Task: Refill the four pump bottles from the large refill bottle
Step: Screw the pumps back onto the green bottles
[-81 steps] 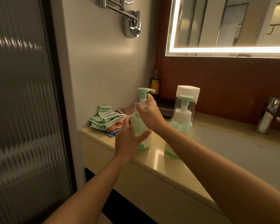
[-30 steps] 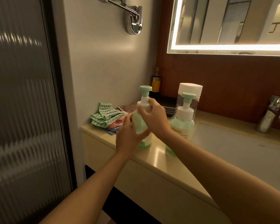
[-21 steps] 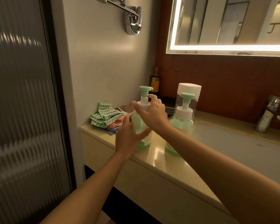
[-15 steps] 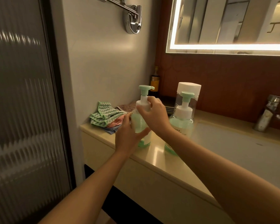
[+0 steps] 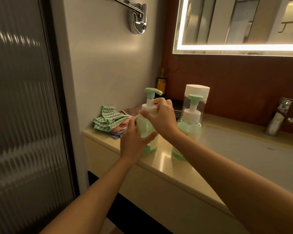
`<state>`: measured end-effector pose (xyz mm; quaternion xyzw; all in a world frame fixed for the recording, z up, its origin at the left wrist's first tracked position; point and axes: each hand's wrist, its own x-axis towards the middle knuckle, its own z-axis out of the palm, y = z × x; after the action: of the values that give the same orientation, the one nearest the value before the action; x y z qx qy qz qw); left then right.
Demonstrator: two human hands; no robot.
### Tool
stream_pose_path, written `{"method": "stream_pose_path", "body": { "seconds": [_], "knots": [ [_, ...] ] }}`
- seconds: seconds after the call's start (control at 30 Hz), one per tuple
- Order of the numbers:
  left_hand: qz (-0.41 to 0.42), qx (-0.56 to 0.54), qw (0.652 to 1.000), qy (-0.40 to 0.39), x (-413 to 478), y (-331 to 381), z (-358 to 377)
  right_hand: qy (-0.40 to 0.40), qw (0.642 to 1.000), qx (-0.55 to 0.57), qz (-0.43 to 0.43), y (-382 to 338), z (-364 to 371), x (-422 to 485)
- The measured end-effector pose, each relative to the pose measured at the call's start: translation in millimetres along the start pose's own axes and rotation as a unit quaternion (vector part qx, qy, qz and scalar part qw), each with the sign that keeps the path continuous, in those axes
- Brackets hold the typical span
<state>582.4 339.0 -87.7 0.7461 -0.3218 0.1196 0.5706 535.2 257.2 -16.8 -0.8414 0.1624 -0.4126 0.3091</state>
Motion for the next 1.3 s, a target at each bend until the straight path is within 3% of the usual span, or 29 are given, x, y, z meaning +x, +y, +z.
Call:
{"method": "stream_pose_path", "body": {
  "seconds": [0.1, 0.27, 0.6, 0.8, 0.93, 1.1, 1.17, 1.3],
  "knots": [
    [-0.006, -0.004, 1.000, 0.000, 0.4, -1.3, 0.8, -0.021, 1.000, -0.017, 0.013, -3.2, 0.6, 4.1],
    [-0.004, 0.001, 1.000, 0.005, 0.6, -2.0, 2.4, -0.059, 0.996, 0.074, 0.010, -6.3, -3.4, -1.1],
    [-0.017, -0.021, 1.000, 0.000, -0.5, -1.9, 2.7, -0.052, 0.999, -0.005, 0.005, -12.1, -4.6, 0.0],
    [-0.021, -0.033, 0.999, -0.035, -2.1, -2.6, 2.4, 0.049, 0.994, -0.034, -0.091, -11.7, -45.1, -53.6],
    [-0.042, -0.069, 0.997, 0.016, -10.8, -4.8, 5.1, 0.142, 0.989, -0.045, -0.015, 24.5, -83.4, -75.2],
    [-0.028, -0.058, 0.995, 0.073, -20.4, -2.1, 14.8, -0.003, 0.991, -0.016, 0.136, 72.9, -91.8, -79.6],
    [-0.024, -0.061, 0.995, 0.078, -20.6, -1.0, 17.9, -0.048, 0.989, 0.024, 0.139, 81.8, -82.1, -72.4],
    [-0.013, -0.047, 0.996, 0.075, -13.9, -3.9, 18.6, -0.067, 0.989, 0.046, 0.126, 89.6, -59.1, -54.1]
  ]
}}
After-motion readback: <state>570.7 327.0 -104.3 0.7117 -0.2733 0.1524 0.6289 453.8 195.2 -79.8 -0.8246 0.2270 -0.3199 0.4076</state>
